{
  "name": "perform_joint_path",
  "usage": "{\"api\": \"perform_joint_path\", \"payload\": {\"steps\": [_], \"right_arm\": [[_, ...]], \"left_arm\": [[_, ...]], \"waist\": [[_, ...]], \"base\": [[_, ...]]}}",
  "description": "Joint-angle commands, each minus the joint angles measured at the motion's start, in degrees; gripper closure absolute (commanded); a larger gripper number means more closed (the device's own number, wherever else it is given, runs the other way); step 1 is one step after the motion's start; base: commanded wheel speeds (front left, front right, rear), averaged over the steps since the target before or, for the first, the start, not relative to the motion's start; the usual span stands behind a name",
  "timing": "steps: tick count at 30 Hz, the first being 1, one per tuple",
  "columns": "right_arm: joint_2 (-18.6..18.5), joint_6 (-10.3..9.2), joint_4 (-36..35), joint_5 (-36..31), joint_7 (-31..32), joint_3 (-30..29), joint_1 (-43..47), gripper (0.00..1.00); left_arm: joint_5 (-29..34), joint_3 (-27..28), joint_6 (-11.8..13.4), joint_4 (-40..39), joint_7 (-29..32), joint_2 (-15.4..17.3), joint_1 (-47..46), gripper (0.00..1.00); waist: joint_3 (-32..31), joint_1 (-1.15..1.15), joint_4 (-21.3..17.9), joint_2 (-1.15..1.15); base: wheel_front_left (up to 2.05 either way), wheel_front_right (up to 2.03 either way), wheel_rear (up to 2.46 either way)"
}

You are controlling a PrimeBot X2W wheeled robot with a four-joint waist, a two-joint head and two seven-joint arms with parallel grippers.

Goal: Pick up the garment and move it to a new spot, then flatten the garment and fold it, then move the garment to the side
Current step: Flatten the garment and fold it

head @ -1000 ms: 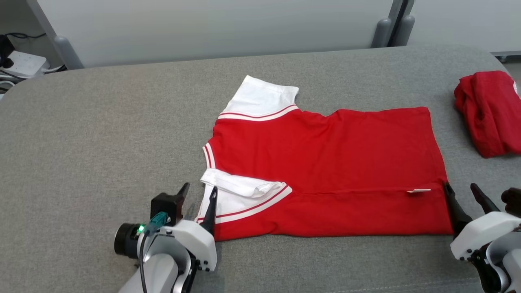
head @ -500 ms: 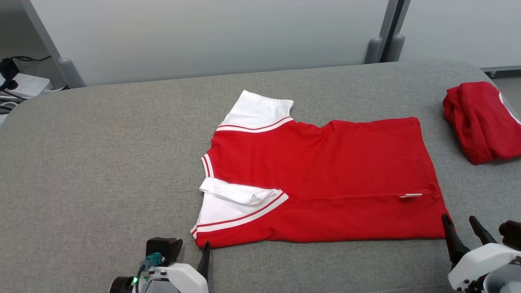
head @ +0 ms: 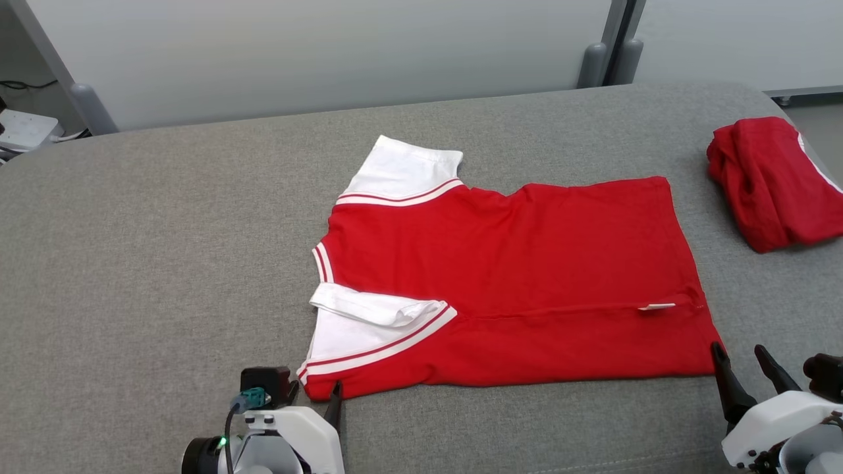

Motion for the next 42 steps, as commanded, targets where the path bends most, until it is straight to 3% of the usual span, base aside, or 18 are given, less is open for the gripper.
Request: {"api": "perform_joint_path", "payload": {"steps": [1,2,5,6,9,11,20,38,39,40,41,42], "right_arm": [[-1.7,0.08,-1.0,0.3,-0.8,1.2,-0.2,0.0],[-1.8,0.08,-1.0,0.4,-0.8,1.3,-0.3,0.0],[-2.0,0.08,-0.7,0.8,-0.8,1.7,-0.4,0.0],[-2.0,0.08,-0.3,1.4,-0.8,2.3,-0.4,0.0],[-2.0,0.08,0.7,3.2,-0.2,3.6,-0.5,0.0],[-2.1,0.08,1.3,3.9,-0.1,4.4,-0.6,0.0],[-2.1,0.08,3.7,6.6,-0.1,7.4,-1.1,0.0],[-0.8,0.08,9.2,13.6,-0.6,11.9,-5.5,0.0],[-0.8,0.08,9.5,14.0,-0.6,12.2,-5.8,0.07],[-0.7,0.08,9.8,14.4,-0.5,12.7,-6.0,0.3],[-0.7,0.08,9.8,14.4,-0.5,12.7,-6.0,0.3],[-0.5,0.08,10.1,14.9,-0.4,13.1,-6.3,0.51]], "left_arm": [[-0.3,2.1,-0.3,-0.7,-0.2,0.7,-2.7,0.04],[-0.5,2.1,-0.3,-0.4,0.0,0.7,-2.8,0.13],[-1.0,2.4,-0.5,0.6,-0.2,0.5,-3.1,0.23],[-1.6,2.7,-0.9,1.3,-0.3,0.3,-3.2,0.39],[-3.3,3.3,-2.4,2.9,-0.6,-0.5,-3.3,0.69],[-4.0,3.5,-3.3,3.9,-0.6,-1.0,-3.3,1.0],[-5.1,3.6,-5.1,6.7,-2.1,-1.4,-3.5,1.0],[-4.8,3.6,-2.3,0.0,-0.9,2.9,-0.1,1.0],[-4.8,3.6,-2.1,-0.4,-0.8,3.1,-0.1,1.0],[-4.8,3.5,-2.0,-0.8,-0.6,3.2,-0.1,1.0],[-4.8,3.5,-2.0,-0.8,-0.6,3.2,-0.1,1.0],[-4.7,3.5,-1.9,-1.2,-0.4,3.3,-0.1,1.0]], "waist": [[0.2,0.0,-0.1,0.0],[0.3,0.0,-0.1,0.0],[0.4,0.0,0.0,0.0],[0.4,0.0,0.1,0.0],[0.1,0.0,0.4,0.0],[0.0,0.0,0.5,0.0],[-0.6,0.0,1.3,0.0],[0.5,0.0,4.2,0.0],[0.6,0.0,4.2,0.0],[0.7,0.0,4.2,0.0],[0.7,0.0,4.2,0.0],[0.8,0.0,4.2,0.0]], "base": [[0.0,0.0,0.0],[0.0,0.0,0.0],[0.0,0.0,0.0],[0.0,0.0,0.0],[0.0,0.0,0.0],[0.0,0.0,0.0],[0.0,0.0,0.0],[0.0,0.0,0.0],[0.0,0.0,0.0],[0.0,0.0,0.0],[0.0,0.0,0.0],[0.0,0.0,0.0]]}}
